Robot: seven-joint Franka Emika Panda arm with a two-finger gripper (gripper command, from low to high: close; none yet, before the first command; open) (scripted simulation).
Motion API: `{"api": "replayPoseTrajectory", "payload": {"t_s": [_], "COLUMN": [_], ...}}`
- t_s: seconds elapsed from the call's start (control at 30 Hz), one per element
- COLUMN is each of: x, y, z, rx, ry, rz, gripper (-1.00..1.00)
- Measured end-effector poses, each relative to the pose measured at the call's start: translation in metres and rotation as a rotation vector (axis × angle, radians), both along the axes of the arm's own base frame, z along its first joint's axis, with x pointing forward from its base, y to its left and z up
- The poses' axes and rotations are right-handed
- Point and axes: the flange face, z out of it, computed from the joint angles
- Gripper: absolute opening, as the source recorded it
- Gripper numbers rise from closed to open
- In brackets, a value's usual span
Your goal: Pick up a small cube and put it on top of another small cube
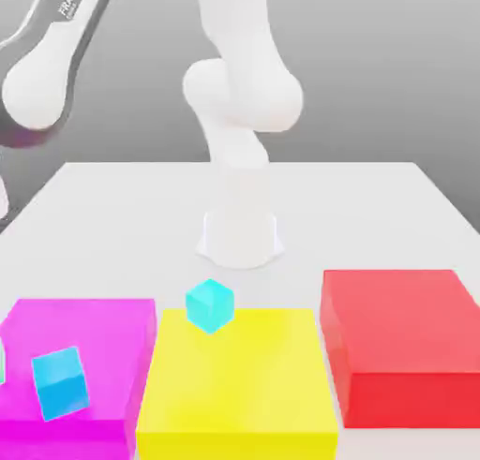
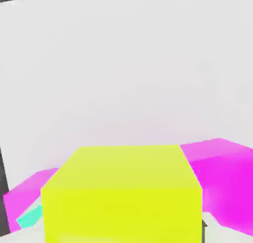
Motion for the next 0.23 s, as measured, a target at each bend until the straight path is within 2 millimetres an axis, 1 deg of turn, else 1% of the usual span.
{"api": "replayPoseTrajectory", "payload": {"t_s": [0.03,0.07,0.13,0.17,0.23], "x": [0.007,0.009,0.010,0.010,0.010], "y": [0.004,0.005,0.005,0.006,0.006], "z": [-0.002,-0.012,-0.043,-0.051,-0.051], "rx": [-0.009,-0.013,-0.017,-0.017,-0.017], "ry": [0.002,0.004,0.005,0.005,0.005], "rz": [0.026,0.036,0.042,0.044,0.043], "gripper": [-1.00,-1.00,-1.00,1.00,1.00]}}
